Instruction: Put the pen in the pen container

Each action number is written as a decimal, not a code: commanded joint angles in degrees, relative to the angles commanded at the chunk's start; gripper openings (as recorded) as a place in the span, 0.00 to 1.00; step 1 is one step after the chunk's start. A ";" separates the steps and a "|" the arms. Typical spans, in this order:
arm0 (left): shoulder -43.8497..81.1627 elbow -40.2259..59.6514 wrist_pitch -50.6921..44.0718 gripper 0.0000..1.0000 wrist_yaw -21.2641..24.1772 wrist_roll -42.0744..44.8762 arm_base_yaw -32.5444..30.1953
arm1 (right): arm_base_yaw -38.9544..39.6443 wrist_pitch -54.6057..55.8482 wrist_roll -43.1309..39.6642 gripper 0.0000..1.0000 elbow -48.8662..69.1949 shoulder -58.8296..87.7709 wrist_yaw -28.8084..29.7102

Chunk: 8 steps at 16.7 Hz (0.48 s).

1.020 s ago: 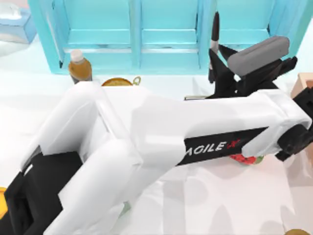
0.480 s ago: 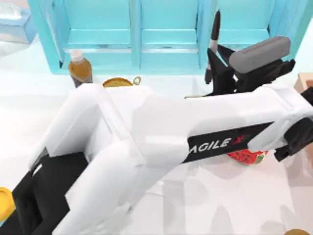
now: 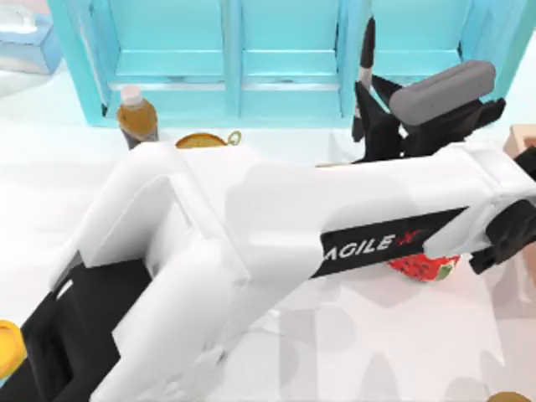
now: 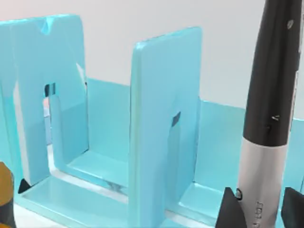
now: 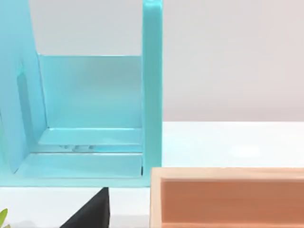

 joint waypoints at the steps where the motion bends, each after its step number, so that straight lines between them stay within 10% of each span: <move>1: 0.00 0.00 0.00 0.30 0.00 0.00 0.00 | 0.00 0.00 0.00 1.00 0.00 0.00 0.00; 8: 0.00 0.00 0.00 0.83 0.00 0.00 0.00 | 0.00 0.00 0.00 1.00 0.00 0.00 0.00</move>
